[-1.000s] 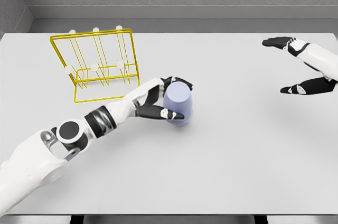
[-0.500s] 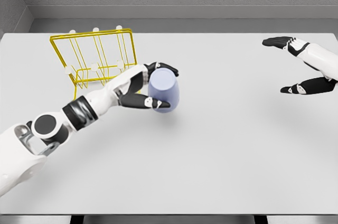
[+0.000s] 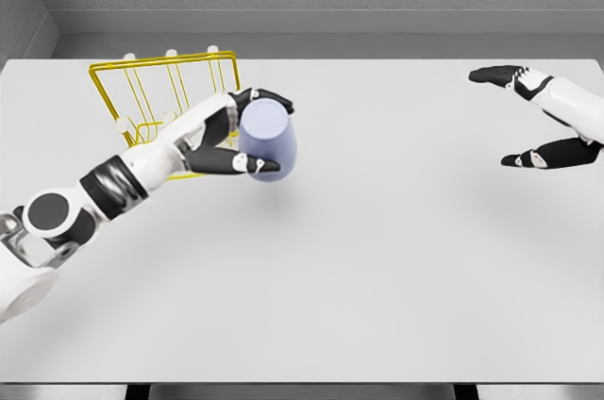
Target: Place the cup on the cup holder with both arms
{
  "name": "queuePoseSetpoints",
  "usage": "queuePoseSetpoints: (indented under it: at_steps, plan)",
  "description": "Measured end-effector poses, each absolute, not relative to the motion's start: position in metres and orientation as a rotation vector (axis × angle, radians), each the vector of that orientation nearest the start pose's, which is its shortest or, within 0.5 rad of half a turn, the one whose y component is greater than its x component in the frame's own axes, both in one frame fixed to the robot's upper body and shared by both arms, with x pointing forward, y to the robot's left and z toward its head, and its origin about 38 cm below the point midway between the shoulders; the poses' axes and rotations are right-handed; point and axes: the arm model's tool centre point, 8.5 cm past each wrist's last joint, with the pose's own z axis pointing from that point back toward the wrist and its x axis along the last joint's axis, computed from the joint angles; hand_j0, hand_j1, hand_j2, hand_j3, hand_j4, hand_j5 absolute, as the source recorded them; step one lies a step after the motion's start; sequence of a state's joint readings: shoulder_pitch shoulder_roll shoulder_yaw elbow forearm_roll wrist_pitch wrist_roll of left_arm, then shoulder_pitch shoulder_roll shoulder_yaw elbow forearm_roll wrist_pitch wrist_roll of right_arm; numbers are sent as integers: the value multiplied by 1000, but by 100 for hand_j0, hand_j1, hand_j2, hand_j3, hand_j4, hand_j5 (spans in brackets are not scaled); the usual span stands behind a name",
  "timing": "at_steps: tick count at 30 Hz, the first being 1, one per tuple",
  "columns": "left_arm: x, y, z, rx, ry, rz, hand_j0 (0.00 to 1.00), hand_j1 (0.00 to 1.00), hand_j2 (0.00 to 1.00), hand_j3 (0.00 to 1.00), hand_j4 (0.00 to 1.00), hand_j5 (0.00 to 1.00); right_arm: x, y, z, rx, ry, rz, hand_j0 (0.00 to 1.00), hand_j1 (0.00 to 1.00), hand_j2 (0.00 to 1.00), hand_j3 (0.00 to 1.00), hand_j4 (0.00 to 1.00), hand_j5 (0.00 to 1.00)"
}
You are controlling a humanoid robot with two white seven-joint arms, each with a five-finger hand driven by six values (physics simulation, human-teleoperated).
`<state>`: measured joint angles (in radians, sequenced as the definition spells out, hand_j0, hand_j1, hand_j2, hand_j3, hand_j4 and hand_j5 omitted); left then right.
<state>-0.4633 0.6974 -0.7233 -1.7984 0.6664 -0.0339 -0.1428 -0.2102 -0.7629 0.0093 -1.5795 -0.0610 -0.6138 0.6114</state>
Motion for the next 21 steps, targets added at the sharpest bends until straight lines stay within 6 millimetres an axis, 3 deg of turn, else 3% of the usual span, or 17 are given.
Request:
queuePoseSetpoints:
  at_steps: [21]
  plan:
    - [396, 231, 226, -441, -1674, -797, 69, 69, 69, 69, 69, 69, 375, -373, 250, -230, -1851, 1463, 100, 100, 100, 100, 100, 100]
